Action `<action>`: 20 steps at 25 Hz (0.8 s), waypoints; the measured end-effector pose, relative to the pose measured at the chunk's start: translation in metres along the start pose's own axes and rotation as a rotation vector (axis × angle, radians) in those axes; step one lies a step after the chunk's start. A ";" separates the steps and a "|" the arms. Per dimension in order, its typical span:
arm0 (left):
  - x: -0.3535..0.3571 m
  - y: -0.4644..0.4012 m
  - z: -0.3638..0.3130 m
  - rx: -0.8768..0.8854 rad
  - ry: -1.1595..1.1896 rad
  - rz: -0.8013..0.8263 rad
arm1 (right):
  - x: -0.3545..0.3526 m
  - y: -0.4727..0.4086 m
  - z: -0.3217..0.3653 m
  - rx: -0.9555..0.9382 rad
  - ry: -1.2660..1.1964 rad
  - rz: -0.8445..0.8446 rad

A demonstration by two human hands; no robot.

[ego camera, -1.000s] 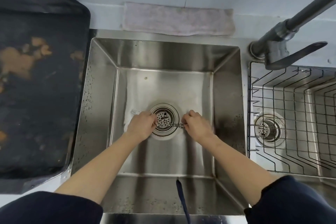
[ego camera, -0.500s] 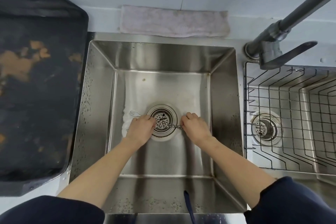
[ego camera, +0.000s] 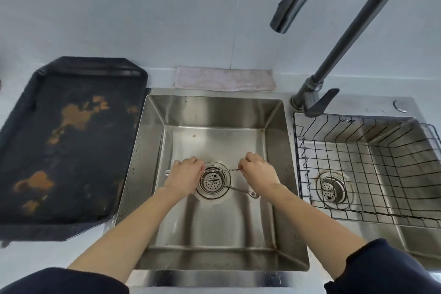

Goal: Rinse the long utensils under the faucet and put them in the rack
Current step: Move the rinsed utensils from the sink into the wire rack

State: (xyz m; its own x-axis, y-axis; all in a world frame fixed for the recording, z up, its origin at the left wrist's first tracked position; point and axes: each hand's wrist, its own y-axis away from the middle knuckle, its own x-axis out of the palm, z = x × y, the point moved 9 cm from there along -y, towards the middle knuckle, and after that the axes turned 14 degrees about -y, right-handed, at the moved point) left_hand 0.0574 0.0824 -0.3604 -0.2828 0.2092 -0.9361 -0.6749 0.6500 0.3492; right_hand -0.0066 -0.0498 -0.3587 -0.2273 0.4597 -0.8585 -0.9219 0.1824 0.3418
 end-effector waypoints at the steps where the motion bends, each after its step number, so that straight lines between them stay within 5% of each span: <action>1: -0.009 0.003 -0.003 0.007 -0.005 -0.026 | -0.010 0.004 0.001 -0.007 0.001 -0.032; 11: -0.089 0.036 -0.052 0.082 -0.026 -0.271 | -0.101 0.071 -0.003 -0.107 0.028 -0.325; 20: -0.118 0.025 -0.162 0.159 -0.030 -0.320 | -0.150 0.130 -0.089 -0.067 0.092 -0.427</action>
State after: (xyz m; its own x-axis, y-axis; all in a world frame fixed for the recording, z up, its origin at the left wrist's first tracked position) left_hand -0.0365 -0.0448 -0.2346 -0.0525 -0.0033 -0.9986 -0.6111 0.7910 0.0296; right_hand -0.1204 -0.1725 -0.2194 0.1542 0.2750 -0.9490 -0.9569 0.2807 -0.0742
